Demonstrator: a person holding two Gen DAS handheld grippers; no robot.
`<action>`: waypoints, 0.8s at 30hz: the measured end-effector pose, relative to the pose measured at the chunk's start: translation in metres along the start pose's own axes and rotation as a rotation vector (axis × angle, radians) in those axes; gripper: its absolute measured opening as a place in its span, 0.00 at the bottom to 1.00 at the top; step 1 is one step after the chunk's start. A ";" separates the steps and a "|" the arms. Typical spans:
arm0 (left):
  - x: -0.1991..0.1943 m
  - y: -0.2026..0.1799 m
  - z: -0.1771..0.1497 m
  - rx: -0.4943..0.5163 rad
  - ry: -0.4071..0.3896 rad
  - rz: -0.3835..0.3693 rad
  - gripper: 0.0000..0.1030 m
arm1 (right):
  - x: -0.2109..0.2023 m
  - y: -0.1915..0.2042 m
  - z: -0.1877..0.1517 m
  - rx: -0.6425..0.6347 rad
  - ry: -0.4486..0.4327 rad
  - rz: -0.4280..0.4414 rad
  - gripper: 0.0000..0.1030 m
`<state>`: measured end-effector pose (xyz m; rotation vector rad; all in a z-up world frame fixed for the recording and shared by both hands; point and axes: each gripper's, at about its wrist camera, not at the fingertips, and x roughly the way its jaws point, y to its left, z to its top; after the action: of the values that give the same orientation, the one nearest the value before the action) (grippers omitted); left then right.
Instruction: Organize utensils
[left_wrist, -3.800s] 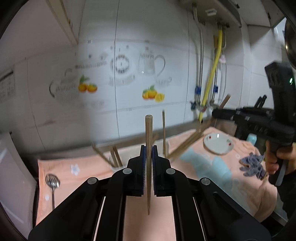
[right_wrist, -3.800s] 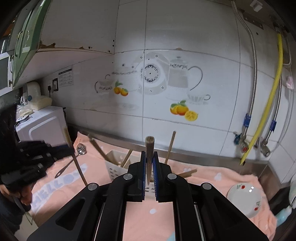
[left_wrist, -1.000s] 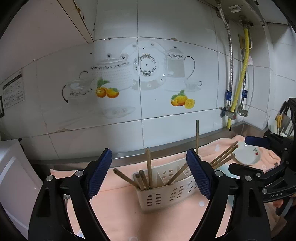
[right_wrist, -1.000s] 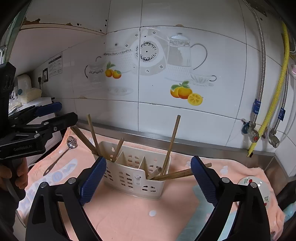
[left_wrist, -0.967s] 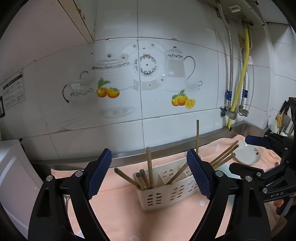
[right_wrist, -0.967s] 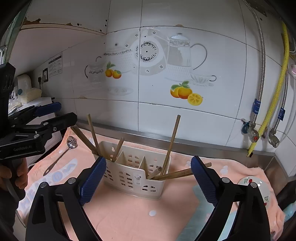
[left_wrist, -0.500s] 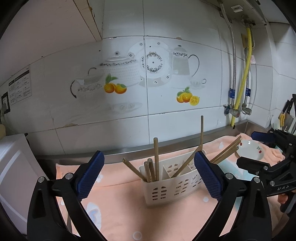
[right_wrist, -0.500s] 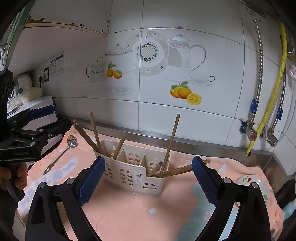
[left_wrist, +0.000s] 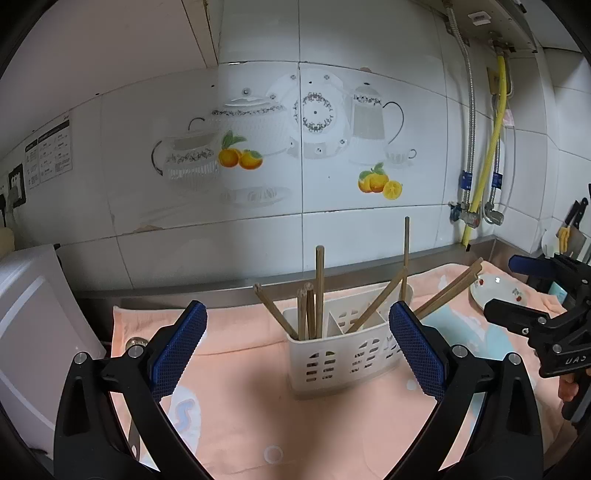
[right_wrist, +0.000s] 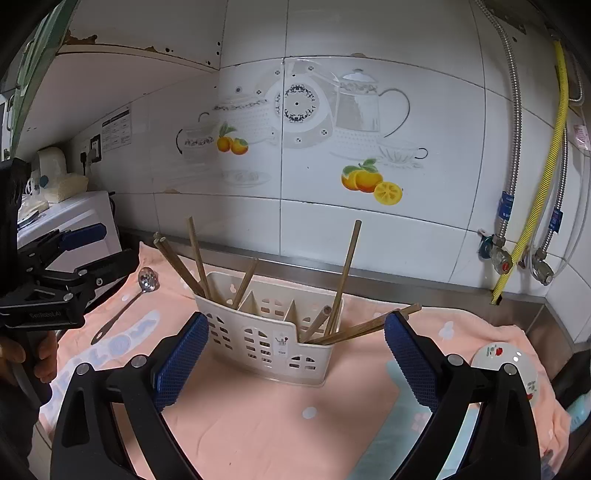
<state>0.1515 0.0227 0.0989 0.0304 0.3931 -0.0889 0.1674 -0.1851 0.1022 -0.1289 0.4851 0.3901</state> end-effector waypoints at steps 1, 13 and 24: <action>0.000 0.000 -0.001 -0.001 0.002 0.001 0.95 | -0.001 0.000 -0.001 0.000 0.000 0.000 0.90; -0.008 0.002 -0.016 -0.017 0.013 0.002 0.95 | -0.008 0.005 -0.011 0.006 0.006 0.003 0.90; -0.017 0.002 -0.032 -0.028 0.027 -0.005 0.95 | -0.012 0.013 -0.027 0.015 0.019 0.020 0.91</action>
<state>0.1243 0.0273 0.0759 0.0025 0.4210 -0.0883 0.1406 -0.1834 0.0838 -0.1129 0.5078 0.4049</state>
